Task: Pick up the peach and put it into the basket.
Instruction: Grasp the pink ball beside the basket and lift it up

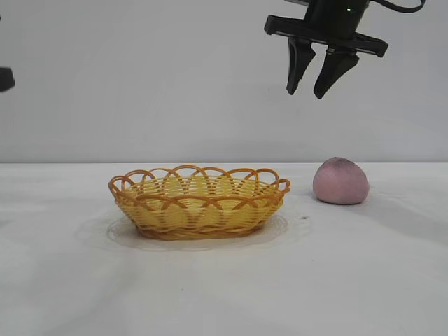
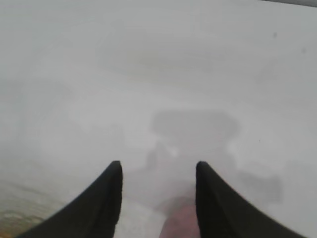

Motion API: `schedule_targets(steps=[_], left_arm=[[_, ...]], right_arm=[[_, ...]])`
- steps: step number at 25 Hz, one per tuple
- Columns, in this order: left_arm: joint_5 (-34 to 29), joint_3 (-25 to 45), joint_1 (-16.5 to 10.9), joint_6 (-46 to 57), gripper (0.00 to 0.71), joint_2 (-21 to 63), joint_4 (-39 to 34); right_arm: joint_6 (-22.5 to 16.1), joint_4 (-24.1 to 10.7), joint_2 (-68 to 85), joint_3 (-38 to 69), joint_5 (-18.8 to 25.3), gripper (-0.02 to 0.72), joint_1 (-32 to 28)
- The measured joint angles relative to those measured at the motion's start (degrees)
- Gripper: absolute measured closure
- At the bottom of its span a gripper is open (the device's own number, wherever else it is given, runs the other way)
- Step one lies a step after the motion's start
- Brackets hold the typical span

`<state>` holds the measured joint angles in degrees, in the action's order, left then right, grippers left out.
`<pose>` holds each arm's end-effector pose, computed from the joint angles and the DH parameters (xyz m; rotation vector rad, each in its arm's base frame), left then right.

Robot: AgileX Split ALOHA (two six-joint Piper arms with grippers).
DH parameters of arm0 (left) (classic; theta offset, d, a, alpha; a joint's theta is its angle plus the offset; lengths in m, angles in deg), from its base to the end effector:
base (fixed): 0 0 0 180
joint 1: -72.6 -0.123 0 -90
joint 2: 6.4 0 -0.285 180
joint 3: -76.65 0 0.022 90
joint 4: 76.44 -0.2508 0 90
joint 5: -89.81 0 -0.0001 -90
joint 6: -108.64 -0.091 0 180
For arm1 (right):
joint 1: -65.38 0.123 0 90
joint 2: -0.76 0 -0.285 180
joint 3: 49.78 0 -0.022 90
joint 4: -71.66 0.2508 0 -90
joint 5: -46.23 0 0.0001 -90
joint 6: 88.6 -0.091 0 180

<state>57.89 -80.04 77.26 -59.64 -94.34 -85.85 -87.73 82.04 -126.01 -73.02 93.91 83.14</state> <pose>0.2859 -0.0154 0.2651 -0.0157 2.4883 0.0464 0.4378 0.1530 0.2353 -0.3140 2.6334 0.3170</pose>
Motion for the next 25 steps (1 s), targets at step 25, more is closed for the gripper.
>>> schedule_targets(steps=[25], left_arm=[[-35.8, 24.4, 0.0, -4.9, 0.33, 78.3, 3.7]], right_arm=[[1.4, 0.0, 0.0, 0.0, 1.1, 0.429, 0.0]])
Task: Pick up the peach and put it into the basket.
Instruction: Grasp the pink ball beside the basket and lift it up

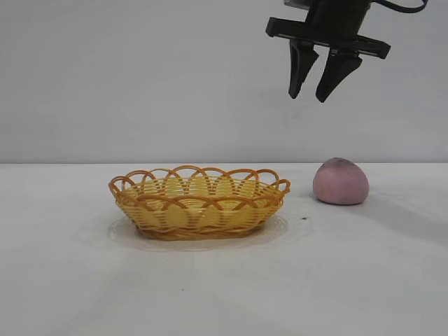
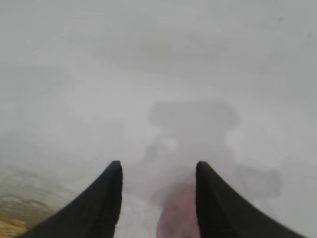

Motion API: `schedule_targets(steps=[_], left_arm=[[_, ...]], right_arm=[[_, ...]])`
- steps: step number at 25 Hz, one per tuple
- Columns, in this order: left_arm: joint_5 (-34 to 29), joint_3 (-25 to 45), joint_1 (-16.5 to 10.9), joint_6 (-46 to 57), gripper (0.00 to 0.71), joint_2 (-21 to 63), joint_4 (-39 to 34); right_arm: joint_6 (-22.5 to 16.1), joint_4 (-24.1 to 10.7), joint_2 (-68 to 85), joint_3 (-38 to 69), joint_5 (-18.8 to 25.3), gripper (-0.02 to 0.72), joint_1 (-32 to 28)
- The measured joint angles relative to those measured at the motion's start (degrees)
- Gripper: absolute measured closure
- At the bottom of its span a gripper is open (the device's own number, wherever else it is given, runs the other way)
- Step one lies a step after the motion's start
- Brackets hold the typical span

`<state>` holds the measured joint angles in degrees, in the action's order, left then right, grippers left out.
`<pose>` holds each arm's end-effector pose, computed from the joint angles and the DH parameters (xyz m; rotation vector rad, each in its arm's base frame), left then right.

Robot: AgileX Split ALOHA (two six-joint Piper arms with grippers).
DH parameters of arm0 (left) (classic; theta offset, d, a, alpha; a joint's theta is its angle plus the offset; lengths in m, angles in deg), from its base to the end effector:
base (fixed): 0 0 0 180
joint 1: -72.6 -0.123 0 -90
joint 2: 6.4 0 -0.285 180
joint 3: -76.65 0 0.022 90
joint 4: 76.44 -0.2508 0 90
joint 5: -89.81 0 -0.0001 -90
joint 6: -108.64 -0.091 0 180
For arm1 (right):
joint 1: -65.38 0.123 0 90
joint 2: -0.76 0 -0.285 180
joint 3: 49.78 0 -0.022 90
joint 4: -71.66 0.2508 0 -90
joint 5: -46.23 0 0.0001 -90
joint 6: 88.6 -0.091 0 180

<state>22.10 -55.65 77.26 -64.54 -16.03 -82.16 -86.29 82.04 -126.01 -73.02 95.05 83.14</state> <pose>-0.0068 0.0090 0.2726 -0.0521 2.1770 0.0082 0.4362 0.1527 0.2344 -0.3519 2.6467 0.3078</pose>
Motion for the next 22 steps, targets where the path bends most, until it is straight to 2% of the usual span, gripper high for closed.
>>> schedule_targets(steps=[5, 9, 13, 21, 22], left_arm=[[2.6, 1.4, 0.0, -1.4, 0.33, 0.6, 1.7], [3.0, 1.4, 0.0, -1.5, 0.33, 1.2, 1.7], [3.3, 1.6, 0.0, -1.5, 0.33, 2.8, 1.7], [3.3, 1.7, 0.0, -1.8, 0.33, 2.9, 1.9], [3.3, 1.7, 0.0, -1.8, 0.33, 2.9, 1.9]], right_arm=[[0.7, -0.4, 0.0, 0.0, 1.5, 0.429, 0.0], [0.3, -3.5, 0.0, 0.0, 3.4, 0.429, 0.0], [-0.4, -6.5, -1.8, -0.1, 8.5, 0.429, 0.0], [-0.4, -7.1, -9.0, -0.1, 12.2, 0.429, 0.0], [0.7, -7.3, -9.9, -0.1, 11.9, 0.47, 0.0]])
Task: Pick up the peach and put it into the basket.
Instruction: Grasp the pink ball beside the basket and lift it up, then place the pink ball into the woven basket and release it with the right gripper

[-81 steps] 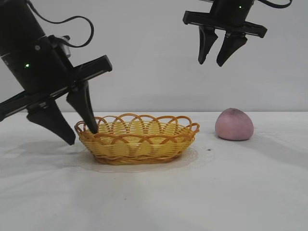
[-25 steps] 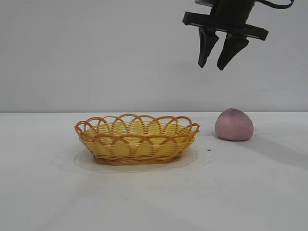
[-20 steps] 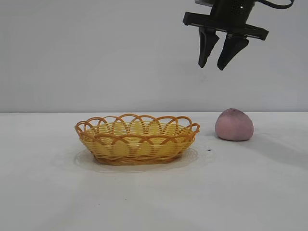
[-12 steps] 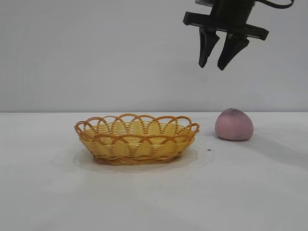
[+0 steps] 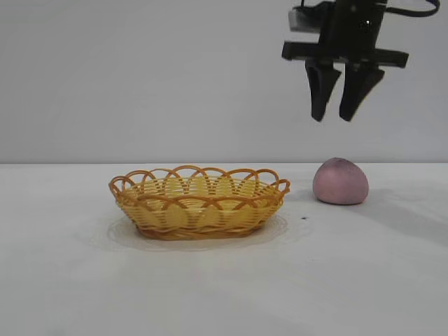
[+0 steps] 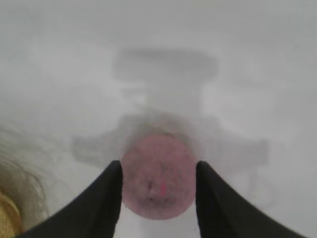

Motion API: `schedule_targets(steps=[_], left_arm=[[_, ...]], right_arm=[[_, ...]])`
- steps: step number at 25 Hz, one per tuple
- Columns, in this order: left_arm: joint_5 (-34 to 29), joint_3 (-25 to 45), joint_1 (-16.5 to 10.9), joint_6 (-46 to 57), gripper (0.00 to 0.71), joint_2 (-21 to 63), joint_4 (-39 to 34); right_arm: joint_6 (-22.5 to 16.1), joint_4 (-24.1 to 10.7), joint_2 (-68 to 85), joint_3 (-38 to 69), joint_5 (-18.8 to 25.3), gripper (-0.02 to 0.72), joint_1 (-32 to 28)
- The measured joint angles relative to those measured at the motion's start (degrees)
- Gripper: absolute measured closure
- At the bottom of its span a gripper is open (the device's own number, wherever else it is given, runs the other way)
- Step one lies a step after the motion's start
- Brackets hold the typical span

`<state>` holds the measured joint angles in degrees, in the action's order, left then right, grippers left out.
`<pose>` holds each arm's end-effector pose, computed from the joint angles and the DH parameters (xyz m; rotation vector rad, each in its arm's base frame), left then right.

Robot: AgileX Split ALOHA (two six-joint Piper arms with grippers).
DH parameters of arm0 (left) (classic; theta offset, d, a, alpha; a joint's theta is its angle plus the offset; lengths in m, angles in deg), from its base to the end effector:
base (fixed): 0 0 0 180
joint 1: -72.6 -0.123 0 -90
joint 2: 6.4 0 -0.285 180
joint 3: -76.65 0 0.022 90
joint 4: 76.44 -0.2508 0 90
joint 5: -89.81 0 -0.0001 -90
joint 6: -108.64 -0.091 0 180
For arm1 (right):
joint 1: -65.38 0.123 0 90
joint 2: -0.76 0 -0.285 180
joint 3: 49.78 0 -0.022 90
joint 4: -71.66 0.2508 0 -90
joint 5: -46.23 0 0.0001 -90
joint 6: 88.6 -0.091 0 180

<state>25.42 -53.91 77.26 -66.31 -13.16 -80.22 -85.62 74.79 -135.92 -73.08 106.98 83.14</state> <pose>-0.0082 0.0061 0.2681 -0.0129 2.1028 -0.0221 0.4325 0.1431 0.1488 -0.5117 3.0016 0.0941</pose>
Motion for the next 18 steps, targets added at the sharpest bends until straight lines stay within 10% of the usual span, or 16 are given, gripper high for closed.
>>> schedule_targets(steps=[5, 18], left_arm=[[0.0, 0.0, -0.2, 0.0, 0.33, 0.0, 0.0], [0.0, 0.0, -5.2, 0.0, 0.33, 0.0, 0.0]], right_arm=[[3.9, 1.5, 0.8, -0.2, -2.5, 0.703, 0.1], [13.6, 12.5, 11.4, 0.0, 1.4, 0.703, 16.3]])
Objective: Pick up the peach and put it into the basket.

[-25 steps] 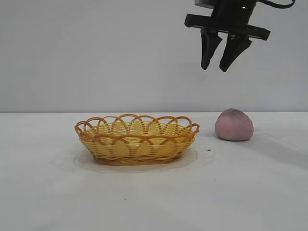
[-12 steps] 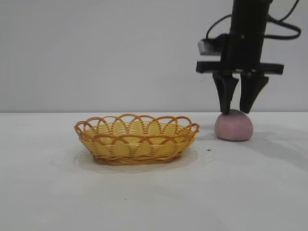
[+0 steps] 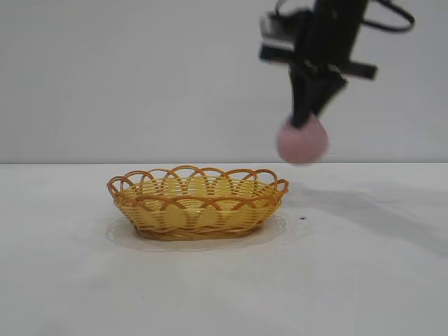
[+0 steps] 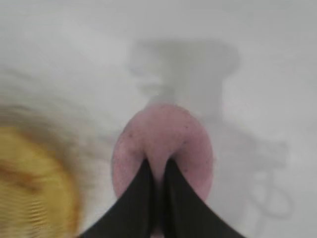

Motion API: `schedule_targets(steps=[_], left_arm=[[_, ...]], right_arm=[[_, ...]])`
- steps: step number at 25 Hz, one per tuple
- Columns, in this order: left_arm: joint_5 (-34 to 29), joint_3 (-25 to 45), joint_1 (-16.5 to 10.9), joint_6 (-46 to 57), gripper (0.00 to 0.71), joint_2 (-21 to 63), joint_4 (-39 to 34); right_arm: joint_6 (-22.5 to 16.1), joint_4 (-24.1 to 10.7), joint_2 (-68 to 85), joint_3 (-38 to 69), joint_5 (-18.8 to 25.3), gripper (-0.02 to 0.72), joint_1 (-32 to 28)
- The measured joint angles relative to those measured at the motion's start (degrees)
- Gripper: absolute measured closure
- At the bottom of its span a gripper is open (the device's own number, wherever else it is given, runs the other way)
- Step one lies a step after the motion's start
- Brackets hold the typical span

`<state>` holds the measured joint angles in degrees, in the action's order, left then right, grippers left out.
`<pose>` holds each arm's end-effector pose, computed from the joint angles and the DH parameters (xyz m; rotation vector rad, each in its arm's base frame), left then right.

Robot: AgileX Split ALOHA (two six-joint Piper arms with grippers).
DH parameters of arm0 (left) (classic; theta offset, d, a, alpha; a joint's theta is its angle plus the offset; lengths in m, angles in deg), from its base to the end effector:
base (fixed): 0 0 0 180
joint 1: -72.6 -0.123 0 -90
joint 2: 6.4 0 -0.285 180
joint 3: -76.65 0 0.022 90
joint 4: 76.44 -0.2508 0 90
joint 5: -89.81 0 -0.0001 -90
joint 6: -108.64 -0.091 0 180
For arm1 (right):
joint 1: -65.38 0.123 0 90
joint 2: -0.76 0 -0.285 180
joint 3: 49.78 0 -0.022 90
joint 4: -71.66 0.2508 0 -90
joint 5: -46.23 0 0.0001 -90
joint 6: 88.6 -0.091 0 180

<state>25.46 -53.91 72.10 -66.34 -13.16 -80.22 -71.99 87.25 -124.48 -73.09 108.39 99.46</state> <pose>-0.0087 0.0053 0.2682 -0.1069 2.0995 0.0323 0.3522 0.2644 0.2408 -1.1080 2.6548 0.4302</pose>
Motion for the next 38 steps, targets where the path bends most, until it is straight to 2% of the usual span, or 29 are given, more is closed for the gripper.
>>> schedule_targets(steps=[4, 9, 10, 11, 18, 19, 21, 22, 23, 27, 29, 32, 38], left_arm=[[0.0, 0.0, 0.0, 0.0, 0.33, 0.0, 0.0], [0.0, 0.0, 0.0, 0.0, 0.33, 0.0, 0.0], [0.0, 0.0, 0.0, 0.0, 0.33, 0.0, 0.0], [0.0, 0.0, 0.0, 0.0, 0.33, 0.0, 0.0], [0.0, 0.0, 0.0, 0.0, 0.33, 0.0, 0.0], [0.0, 0.0, 0.0, 0.0, 0.33, 0.0, 0.0], [0.0, 0.0, 0.0, 0.0, 0.33, 0.0, 0.0], [0.0, 0.0, 0.0, 0.0, 0.33, 0.0, 0.0], [0.0, 0.0, 0.0, 0.0, 0.33, 0.0, 0.0], [0.0, 0.0, 0.0, 0.0, 0.33, 0.0, 0.0], [0.0, 0.0, 0.0, 0.0, 0.33, 0.0, 0.0], [0.0, 0.0, 0.0, 0.0, 0.33, 0.0, 0.0], [0.0, 0.0, 0.0, 0.0, 0.33, 0.0, 0.0]], right_arm=[[0.0, 0.6, -3.5, 0.0, -1.3, 0.703, 3.5], [-1.5, 0.1, -7.7, 0.0, -1.9, 0.703, 3.7], [-1.9, 0.1, -7.9, 0.0, -2.1, 0.643, 3.7], [-2.2, 0.0, -7.9, 0.0, -2.1, 0.643, 3.7], [-4.5, -0.3, -7.8, 0.0, -2.6, 0.312, 3.7], [-4.9, -0.6, -7.6, 0.0, -2.6, 0.288, 3.5], [-6.3, -2.3, -6.0, 0.0, -2.5, 0.302, 2.5], [-7.3, -3.8, -4.9, 0.0, -2.5, 0.302, 1.5], [-8.7, -6.0, -3.9, 0.0, -2.5, 0.261, 0.3], [-14.8, -14.3, -1.8, 0.0, -1.7, 0.276, -9.8], [-16.3, -15.1, -1.9, 0.0, -0.5, 0.276, -16.7], [-16.8, -14.4, -2.2, 0.0, 0.3, 0.276, -24.4], [-17.3, -12.7, -2.2, 0.0, 0.6, 0.276, -30.4]])
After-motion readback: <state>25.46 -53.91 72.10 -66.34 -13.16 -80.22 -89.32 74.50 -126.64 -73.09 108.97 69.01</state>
